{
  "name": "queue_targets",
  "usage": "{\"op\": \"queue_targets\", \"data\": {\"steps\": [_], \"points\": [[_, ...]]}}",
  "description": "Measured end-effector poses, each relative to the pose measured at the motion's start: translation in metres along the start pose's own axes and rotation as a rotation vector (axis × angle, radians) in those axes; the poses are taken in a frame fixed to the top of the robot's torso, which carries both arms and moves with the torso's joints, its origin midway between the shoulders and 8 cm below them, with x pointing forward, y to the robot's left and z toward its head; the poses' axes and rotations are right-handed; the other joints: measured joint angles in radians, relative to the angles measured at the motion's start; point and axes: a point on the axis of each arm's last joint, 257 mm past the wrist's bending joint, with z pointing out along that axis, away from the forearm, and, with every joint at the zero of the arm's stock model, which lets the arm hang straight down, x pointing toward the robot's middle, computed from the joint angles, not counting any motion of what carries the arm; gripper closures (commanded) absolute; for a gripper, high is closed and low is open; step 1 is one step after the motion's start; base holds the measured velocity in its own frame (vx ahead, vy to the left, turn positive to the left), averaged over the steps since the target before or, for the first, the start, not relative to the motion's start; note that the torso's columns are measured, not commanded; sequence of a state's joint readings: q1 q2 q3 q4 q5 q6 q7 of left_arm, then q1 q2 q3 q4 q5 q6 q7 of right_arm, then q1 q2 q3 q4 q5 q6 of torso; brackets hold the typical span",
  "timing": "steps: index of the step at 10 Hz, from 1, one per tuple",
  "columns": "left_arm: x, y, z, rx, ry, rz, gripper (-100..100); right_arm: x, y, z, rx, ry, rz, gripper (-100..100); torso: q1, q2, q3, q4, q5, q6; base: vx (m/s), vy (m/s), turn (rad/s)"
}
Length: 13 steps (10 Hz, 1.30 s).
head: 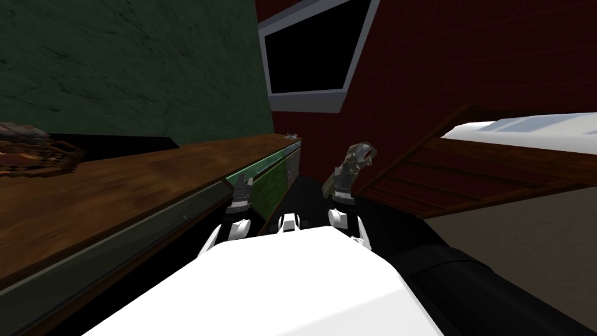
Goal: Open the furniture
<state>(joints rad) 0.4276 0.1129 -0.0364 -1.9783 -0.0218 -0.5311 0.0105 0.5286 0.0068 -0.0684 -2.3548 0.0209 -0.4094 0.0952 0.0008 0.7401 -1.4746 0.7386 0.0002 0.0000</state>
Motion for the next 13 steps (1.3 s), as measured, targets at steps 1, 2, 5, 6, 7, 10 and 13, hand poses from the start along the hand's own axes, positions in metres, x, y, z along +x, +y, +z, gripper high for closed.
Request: {"op": "queue_targets", "data": {"steps": [1,2,5,6,7,10,13], "points": [[0.002,0.008,-0.001,-0.013,0.003,0.001,-100,0.000,0.000,0.000,0.000,0.000,0.000,0,0.000,0.000,0.000,0.000,0.000,0.000,0.027,-0.025,-0.055],[0.005,0.014,-0.002,-0.029,0.007,0.003,-100,0.000,0.000,0.000,0.000,0.000,0.000,0,-0.001,-0.001,-0.001,0.000,0.000,0.000,0.031,-0.030,-0.047],[0.011,0.037,-0.005,-0.075,0.015,0.004,-100,0.000,0.000,0.000,0.000,0.000,0.000,0,-0.001,-0.002,-0.002,-0.001,0.000,0.000,0.025,-0.020,-0.028],[0.011,0.038,-0.005,-0.078,0.015,0.004,-100,0.000,0.000,0.000,0.000,0.000,0.000,0,0.000,-0.001,-0.001,0.000,0.000,0.000,-0.065,-0.023,-0.350],[-0.008,0.053,-0.020,-0.110,0.003,0.013,-100,0.000,0.000,0.000,0.000,0.000,0.000,0,-0.001,0.003,0.001,0.000,0.000,0.001,-0.127,-0.054,-0.469],[-0.035,0.079,-0.045,-0.165,-0.047,-0.030,-100,0.000,0.000,0.000,0.000,0.000,0.000,0,0.001,-0.005,-0.003,-0.001,0.000,-0.001,-0.074,-0.039,-0.330],[-0.080,0.108,-0.090,-0.245,-0.111,-0.029,-100,0.000,0.000,0.000,0.000,0.000,0.000,0,0.000,-0.003,-0.002,-0.001,0.000,0.000,-0.060,-0.032,-0.320]]}}
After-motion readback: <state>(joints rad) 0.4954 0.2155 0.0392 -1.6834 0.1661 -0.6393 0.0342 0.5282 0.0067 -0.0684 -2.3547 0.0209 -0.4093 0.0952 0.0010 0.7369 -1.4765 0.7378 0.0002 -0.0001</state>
